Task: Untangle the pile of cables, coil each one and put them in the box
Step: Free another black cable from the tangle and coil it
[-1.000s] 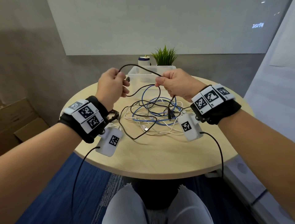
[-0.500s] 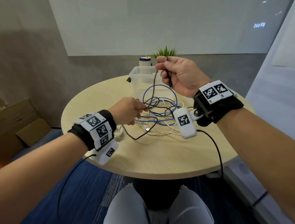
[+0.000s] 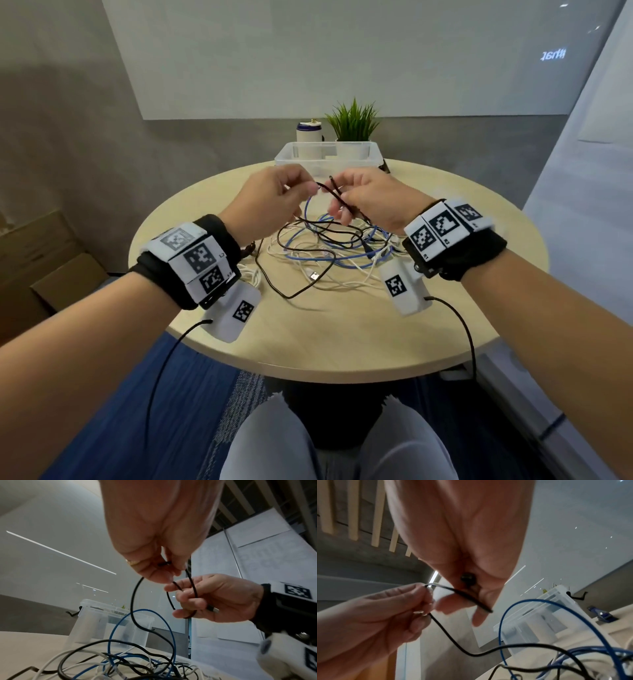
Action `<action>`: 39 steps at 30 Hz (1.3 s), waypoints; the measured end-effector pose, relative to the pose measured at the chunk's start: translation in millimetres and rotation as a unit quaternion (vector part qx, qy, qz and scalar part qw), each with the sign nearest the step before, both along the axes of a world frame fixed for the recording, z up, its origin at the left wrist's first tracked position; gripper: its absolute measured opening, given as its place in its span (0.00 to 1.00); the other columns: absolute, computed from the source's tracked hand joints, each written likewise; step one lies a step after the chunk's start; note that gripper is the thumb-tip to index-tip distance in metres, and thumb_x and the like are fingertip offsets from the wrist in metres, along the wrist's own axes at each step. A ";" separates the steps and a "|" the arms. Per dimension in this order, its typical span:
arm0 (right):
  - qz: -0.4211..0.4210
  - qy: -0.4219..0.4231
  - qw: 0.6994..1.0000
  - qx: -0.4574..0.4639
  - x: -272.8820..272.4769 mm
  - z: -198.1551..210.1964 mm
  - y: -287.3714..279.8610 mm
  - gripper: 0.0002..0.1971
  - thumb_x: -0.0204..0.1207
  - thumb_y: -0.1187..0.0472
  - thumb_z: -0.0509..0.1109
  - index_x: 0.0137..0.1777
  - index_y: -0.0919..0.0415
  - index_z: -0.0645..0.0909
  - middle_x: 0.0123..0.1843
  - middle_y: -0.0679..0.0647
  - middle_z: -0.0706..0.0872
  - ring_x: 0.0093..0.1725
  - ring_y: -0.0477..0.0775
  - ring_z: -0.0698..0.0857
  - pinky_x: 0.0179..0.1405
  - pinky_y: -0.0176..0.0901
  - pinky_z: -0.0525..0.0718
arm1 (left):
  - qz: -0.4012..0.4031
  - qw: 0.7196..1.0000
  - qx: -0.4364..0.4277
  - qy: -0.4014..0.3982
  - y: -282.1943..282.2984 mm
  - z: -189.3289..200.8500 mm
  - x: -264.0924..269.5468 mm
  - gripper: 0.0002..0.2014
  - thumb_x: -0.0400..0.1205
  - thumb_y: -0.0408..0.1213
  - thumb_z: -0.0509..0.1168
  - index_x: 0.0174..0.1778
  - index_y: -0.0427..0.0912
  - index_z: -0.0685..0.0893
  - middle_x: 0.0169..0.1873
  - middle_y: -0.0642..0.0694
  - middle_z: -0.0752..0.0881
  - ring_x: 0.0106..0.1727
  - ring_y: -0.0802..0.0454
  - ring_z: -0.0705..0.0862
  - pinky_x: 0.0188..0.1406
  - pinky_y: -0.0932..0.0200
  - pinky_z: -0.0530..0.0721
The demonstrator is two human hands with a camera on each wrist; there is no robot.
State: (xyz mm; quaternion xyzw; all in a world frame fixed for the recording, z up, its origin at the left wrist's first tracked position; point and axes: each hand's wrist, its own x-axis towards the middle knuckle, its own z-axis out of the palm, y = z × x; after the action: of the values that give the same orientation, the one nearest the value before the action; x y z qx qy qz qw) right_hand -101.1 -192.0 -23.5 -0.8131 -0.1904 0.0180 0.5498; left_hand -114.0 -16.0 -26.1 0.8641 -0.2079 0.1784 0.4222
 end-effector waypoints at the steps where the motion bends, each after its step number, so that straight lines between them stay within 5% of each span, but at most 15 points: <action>1: 0.003 0.009 1.000 0.004 -2.2 0.6 1.0 0.17 0.80 0.77 0.50 0.57 0.67 0.79 0.32 0.55 0.79 0.25 0.48 0.76 0.38 0.41 0.81 | 0.021 1.000 -0.013 -0.006 0.6 -1.1 2.7 0.06 0.83 0.37 0.64 0.41 0.45 0.83 0.31 0.50 0.80 0.23 0.64 0.80 0.31 0.61 0.83; 4: 0.032 0.053 0.997 0.037 -9.8 3.4 2.5 0.15 0.83 0.69 0.51 0.47 0.65 0.80 0.25 0.52 0.69 0.22 0.47 0.64 0.29 0.40 0.70 | 0.048 0.997 -0.053 0.000 0.0 -6.8 7.5 0.05 0.84 0.37 0.63 0.45 0.41 0.83 0.35 0.48 0.81 0.21 0.64 0.79 0.26 0.63 0.83; 7: 0.067 0.060 0.996 0.026 -13.6 3.1 1.5 0.18 0.88 0.57 0.52 0.39 0.61 0.75 0.21 0.48 0.64 0.21 0.46 0.62 0.27 0.40 0.67 | 0.068 0.994 -0.090 0.015 0.8 -8.2 11.4 0.07 0.84 0.36 0.62 0.49 0.40 0.84 0.36 0.46 0.81 0.19 0.61 0.79 0.20 0.67 0.81; 10: 0.058 0.070 0.989 0.116 -12.9 5.5 0.8 0.19 0.88 0.56 0.52 0.35 0.59 0.71 0.20 0.50 0.72 0.19 0.46 0.66 0.23 0.37 0.69 | 0.067 0.992 -0.085 0.065 1.6 -9.3 14.7 0.08 0.85 0.35 0.60 0.51 0.40 0.85 0.36 0.45 0.82 0.17 0.60 0.78 0.17 0.68 0.78; 13: 0.056 0.096 0.961 0.252 -11.4 11.6 2.0 0.19 0.88 0.56 0.51 0.35 0.60 0.70 0.31 0.59 0.87 0.23 0.50 0.81 0.21 0.34 0.75 | 0.040 0.989 -0.045 0.136 -4.4 -19.7 10.6 0.07 0.86 0.33 0.59 0.52 0.40 0.83 0.34 0.45 0.81 0.14 0.60 0.77 0.14 0.68 0.76; 17: 0.060 0.087 0.921 0.375 -5.3 14.0 3.8 0.17 0.89 0.60 0.50 0.40 0.65 0.73 0.44 0.65 0.87 0.42 0.59 0.90 0.40 0.46 0.88 | -0.026 0.979 0.037 0.198 -14.4 -29.7 -2.0 0.04 0.84 0.29 0.59 0.50 0.38 0.79 0.35 0.45 0.84 0.17 0.57 0.80 0.16 0.65 0.78; 22: -0.029 0.049 0.920 0.389 4.0 15.9 0.1 0.12 0.87 0.63 0.55 0.45 0.63 0.77 0.51 0.60 0.85 0.55 0.56 0.85 0.63 0.50 0.82 | -0.108 0.957 0.023 0.268 -18.9 -35.2 -15.4 0.03 0.83 0.26 0.59 0.49 0.37 0.75 0.38 0.44 0.84 0.23 0.55 0.84 0.22 0.66 0.81; 23: -0.048 0.032 0.921 0.386 5.2 17.4 -0.7 0.12 0.87 0.63 0.56 0.44 0.62 0.77 0.49 0.57 0.85 0.52 0.51 0.86 0.61 0.46 0.83 | -0.121 0.952 0.022 0.279 -19.0 -36.2 -17.4 0.03 0.84 0.27 0.59 0.48 0.38 0.75 0.38 0.44 0.84 0.24 0.55 0.85 0.23 0.66 0.82; 26: -0.136 -0.077 0.945 0.286 11.8 19.9 -6.4 0.13 0.85 0.64 0.60 0.40 0.59 0.81 0.30 0.48 0.82 0.31 0.40 0.80 0.36 0.33 0.82 | -0.151 0.939 0.043 0.306 -16.2 -37.0 -22.1 0.05 0.85 0.28 0.57 0.45 0.40 0.74 0.38 0.43 0.82 0.27 0.54 0.86 0.25 0.66 0.83; 30: -0.191 -0.177 0.965 0.037 22.6 13.5 -16.7 0.11 0.81 0.60 0.64 0.41 0.61 0.85 0.34 0.66 0.81 0.36 0.54 0.75 0.43 0.48 0.78 | -0.174 0.945 0.022 0.274 -12.8 -26.3 -25.5 0.07 0.87 0.33 0.57 0.43 0.41 0.74 0.34 0.43 0.81 0.27 0.52 0.85 0.25 0.64 0.83; 33: -0.154 -0.152 0.972 -0.088 18.9 10.2 -15.6 0.12 0.83 0.60 0.61 0.49 0.66 0.83 0.34 0.56 0.85 0.35 0.60 0.84 0.42 0.48 0.80 | -0.158 0.973 -0.037 0.165 -10.8 -8.8 -21.0 0.10 0.88 0.33 0.54 0.40 0.41 0.75 0.31 0.45 0.78 0.25 0.55 0.81 0.23 0.64 0.81; 35: -0.112 -0.120 0.981 -0.106 12.0 9.6 -13.4 0.10 0.84 0.62 0.58 0.44 0.61 0.79 0.32 0.53 0.86 0.32 0.49 0.87 0.41 0.45 0.80 | -0.117 0.986 -0.077 0.092 -7.7 2.1 -14.7 0.12 0.88 0.33 0.54 0.39 0.43 0.75 0.30 0.46 0.77 0.23 0.57 0.79 0.20 0.65 0.78; 39: -0.046 -0.039 0.998 -0.032 1.7 5.1 -7.0 0.16 0.88 0.59 0.53 0.40 0.60 0.76 0.18 0.44 0.71 0.17 0.42 0.71 0.34 0.42 0.77 | -0.003 0.988 -0.152 0.030 4.2 12.2 2.7 0.12 0.87 0.37 0.57 0.37 0.44 0.77 0.30 0.48 0.77 0.19 0.59 0.77 0.17 0.65 0.74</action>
State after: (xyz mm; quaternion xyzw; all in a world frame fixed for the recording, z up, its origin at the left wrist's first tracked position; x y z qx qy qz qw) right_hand -99.4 -199.0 -18.4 -0.8380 -0.1735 -0.0329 0.5163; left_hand -111.3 -11.7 -13.9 0.7942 -0.1683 0.1805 0.5553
